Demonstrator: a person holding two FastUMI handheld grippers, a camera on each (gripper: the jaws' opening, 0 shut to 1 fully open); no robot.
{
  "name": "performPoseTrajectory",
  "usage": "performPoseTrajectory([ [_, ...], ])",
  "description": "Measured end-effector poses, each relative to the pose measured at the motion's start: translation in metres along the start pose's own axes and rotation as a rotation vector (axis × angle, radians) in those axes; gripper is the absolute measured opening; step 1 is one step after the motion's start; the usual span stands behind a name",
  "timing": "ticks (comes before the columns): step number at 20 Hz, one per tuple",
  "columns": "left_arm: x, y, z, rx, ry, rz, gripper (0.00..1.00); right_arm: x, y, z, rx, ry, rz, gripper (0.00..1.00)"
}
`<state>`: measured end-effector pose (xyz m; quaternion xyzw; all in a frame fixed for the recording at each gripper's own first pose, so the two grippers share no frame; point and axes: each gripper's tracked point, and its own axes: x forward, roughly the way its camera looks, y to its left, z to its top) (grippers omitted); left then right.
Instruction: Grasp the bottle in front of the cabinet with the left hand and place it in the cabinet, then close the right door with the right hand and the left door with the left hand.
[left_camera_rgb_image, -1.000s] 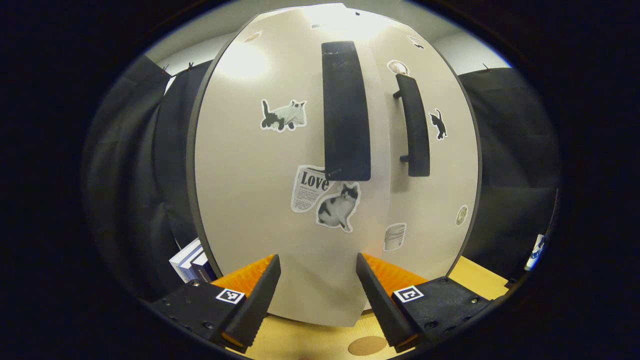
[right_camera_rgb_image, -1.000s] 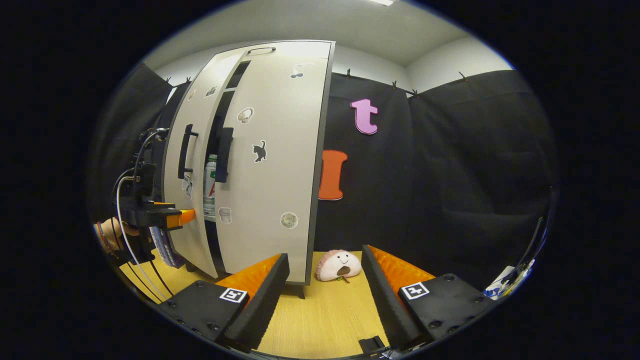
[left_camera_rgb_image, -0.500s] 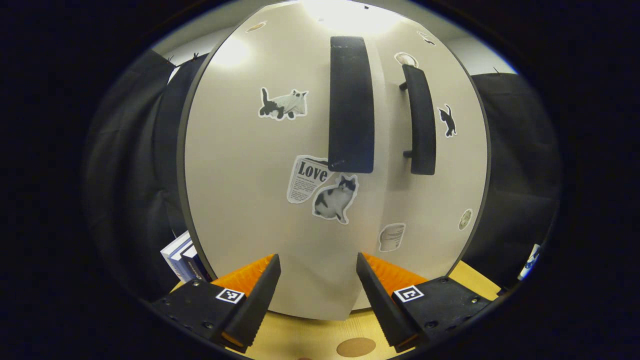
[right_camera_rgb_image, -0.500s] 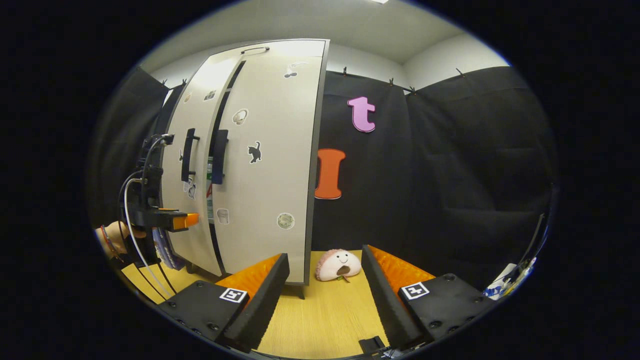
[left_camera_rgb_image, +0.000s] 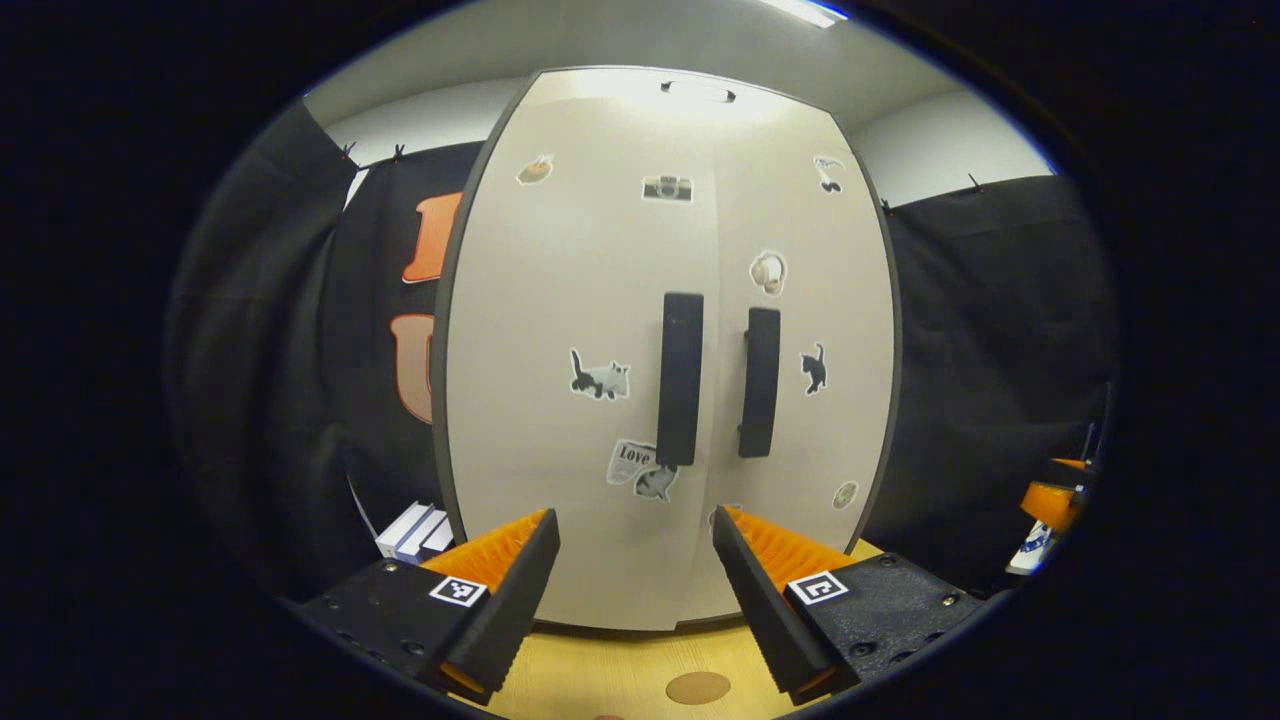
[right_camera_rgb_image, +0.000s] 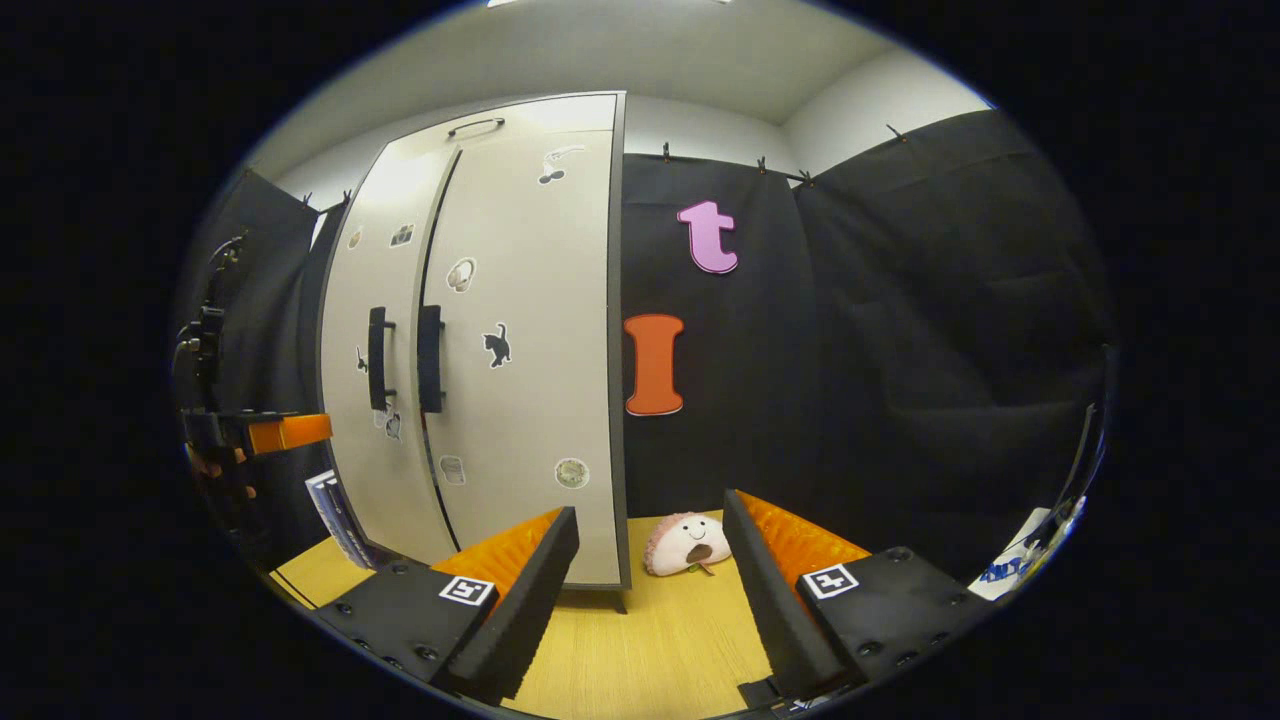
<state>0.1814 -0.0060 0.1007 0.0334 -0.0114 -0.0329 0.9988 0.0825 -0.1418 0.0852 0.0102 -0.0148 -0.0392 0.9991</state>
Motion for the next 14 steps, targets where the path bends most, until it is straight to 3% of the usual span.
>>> performPoseTrajectory([
  [7, -0.069, 0.053, 0.081, 0.011, -0.114, 0.062, 0.94, -0.013, -0.015, 0.036, -0.034, -0.024, -0.026, 0.96],
  [14, -0.121, 0.112, 0.104, 0.068, -0.147, 0.188, 0.94, -0.026, -0.025, 0.052, -0.023, -0.058, -0.054, 0.95],
])
